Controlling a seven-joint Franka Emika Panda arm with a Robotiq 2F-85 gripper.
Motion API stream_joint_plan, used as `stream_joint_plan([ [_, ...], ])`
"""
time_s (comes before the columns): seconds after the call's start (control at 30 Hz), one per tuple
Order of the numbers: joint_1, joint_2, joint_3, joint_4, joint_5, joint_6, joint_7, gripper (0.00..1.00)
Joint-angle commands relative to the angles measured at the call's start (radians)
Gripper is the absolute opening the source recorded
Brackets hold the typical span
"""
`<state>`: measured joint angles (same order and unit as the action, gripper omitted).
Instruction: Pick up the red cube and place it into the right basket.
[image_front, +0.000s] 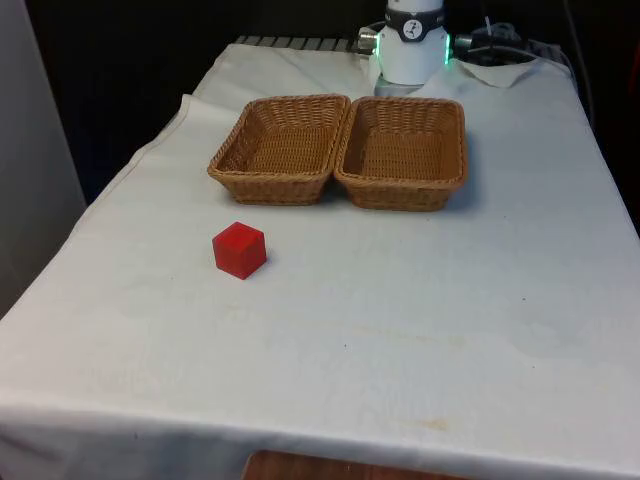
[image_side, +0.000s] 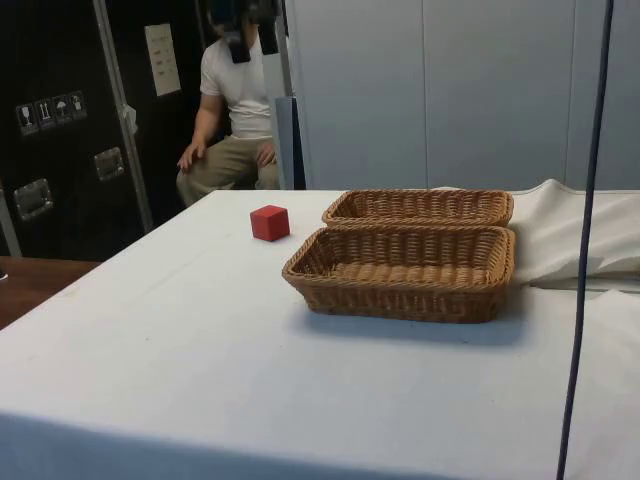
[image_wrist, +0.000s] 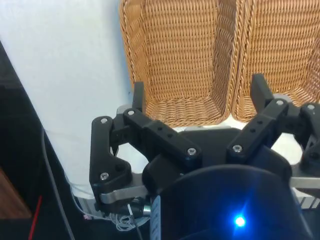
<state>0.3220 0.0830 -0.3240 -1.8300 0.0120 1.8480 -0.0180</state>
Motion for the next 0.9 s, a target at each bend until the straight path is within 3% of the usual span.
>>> stream_joint_plan([
  [0.0, 0.0, 0.016, 0.001, 0.015, 0.007, 0.001, -0.002, 1.0],
  [0.2, -0.006, 0.074, -0.001, 0.066, 0.019, 0.007, -0.011, 1.0],
  [0.23, -0.002, 0.072, -0.002, 0.065, 0.008, 0.008, -0.004, 1.0],
  [0.27, -0.008, 0.098, -0.003, 0.086, 0.025, 0.012, -0.016, 1.0],
  [0.47, -0.014, 0.18, -0.016, 0.153, 0.053, 0.026, -0.036, 1.0],
  [0.5, -0.009, 0.174, -0.018, 0.15, 0.043, 0.023, -0.029, 1.0],
  [0.53, -0.015, 0.192, -0.018, 0.163, 0.057, 0.028, -0.039, 1.0],
  [0.7, -0.02, 0.244, -0.038, 0.192, 0.081, 0.045, -0.059, 1.0],
  [0.77, -0.016, 0.251, -0.045, 0.195, 0.078, 0.043, -0.057, 1.0],
  [0.87, -0.021, 0.252, -0.054, 0.186, 0.086, 0.052, -0.067, 1.0],
])
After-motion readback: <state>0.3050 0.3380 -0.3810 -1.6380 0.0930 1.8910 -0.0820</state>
